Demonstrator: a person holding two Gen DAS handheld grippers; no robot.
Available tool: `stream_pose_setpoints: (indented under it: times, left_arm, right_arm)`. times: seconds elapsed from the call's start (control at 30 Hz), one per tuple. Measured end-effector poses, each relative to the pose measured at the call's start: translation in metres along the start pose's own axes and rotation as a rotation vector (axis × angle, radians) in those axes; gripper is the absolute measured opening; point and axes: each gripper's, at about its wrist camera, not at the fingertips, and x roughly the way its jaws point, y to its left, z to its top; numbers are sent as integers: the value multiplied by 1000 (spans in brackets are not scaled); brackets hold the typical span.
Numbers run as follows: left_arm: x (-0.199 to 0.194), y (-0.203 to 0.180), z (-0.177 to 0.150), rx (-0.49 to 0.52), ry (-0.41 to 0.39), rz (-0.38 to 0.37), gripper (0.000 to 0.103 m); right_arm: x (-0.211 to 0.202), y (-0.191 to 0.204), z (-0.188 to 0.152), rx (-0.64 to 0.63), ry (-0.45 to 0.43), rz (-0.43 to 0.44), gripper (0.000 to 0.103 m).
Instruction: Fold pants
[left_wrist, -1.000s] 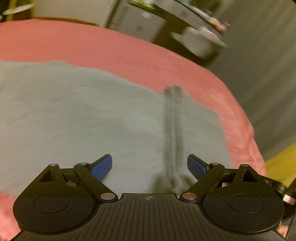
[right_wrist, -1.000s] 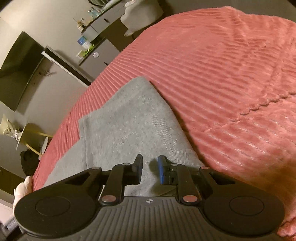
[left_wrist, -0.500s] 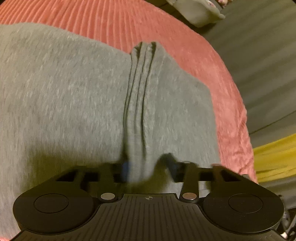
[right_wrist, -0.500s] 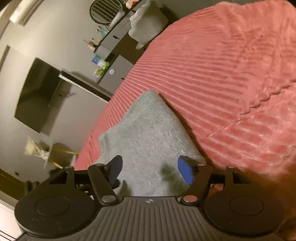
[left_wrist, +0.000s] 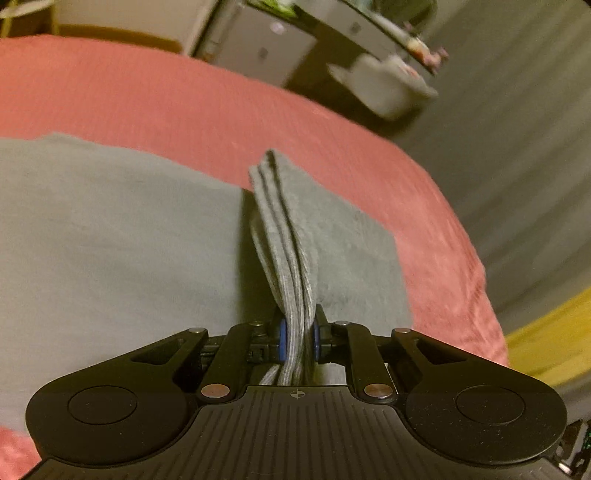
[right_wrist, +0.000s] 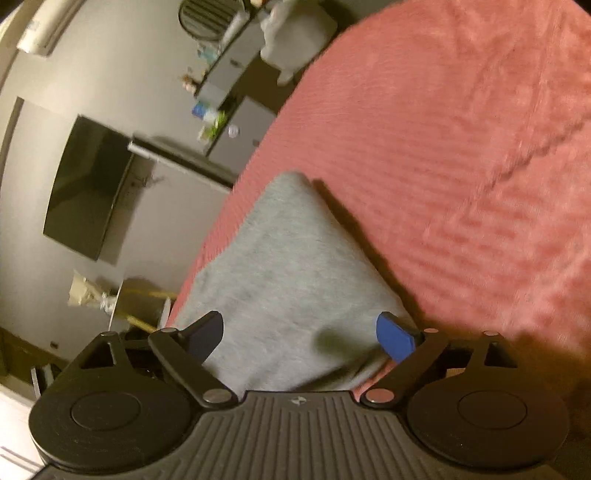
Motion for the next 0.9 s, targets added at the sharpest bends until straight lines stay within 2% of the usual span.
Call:
stream_pose_setpoints:
  times: [0.1, 0.17, 0.23, 0.3, 0.33, 0.4, 0.43, 0.53, 0.57, 0.63, 0.67, 0.73, 0.8, 0.87, 0.9]
  left_arm:
    - [-19, 28, -10, 7, -56, 122, 15]
    - [-24, 50, -18, -9, -49, 191, 17]
    - [-25, 70, -28, -36, -6, 188, 21]
    - [-26, 81, -34, -66, -7, 185, 37]
    - [-27, 85, -34, -93, -10, 171, 41]
    - [-28, 94, -31, -147, -24, 109, 57]
    - [-25, 95, -30, -162, -28, 89, 58]
    - [-11, 96, -29, -159, -15, 62, 51]
    - [-6, 97, -30, -156, -10, 70, 38]
    - [-2, 99, -33, -149, -13, 73, 28]
    - [-1, 99, -33, -157, -21, 61, 18]
    - [-7, 103, -34, -178, -46, 25, 18]
    - [-15, 104, -37, -168, -88, -4, 17]
    - [-21, 99, -38, -136, -149, -60, 16]
    - [-25, 97, -38, -124, -173, -88, 16]
  right_arm:
    - [9, 10, -9, -2, 75, 48, 91]
    - [17, 20, -16, -21, 125, 84, 92]
    - [29, 31, -27, -44, 175, 93, 95]
    - [40, 45, -38, -112, 181, 44, 97]
    - [45, 52, -42, -142, 188, 22, 97]
    - [57, 59, -51, -145, 239, 30, 98]
    - [63, 62, -55, -143, 261, 38, 98]
    - [82, 62, -65, -125, 282, 23, 98]
    - [85, 61, -66, -120, 274, 17, 98]
    - [83, 61, -65, -113, 230, 22, 97]
    - [80, 63, -65, -120, 205, 30, 94]
    - [71, 63, -64, -122, 152, 45, 83]
    - [68, 57, -64, -91, 114, 37, 61]
    - [65, 48, -63, -37, 90, 40, 52]
    - [65, 46, -62, -14, 85, 51, 54]
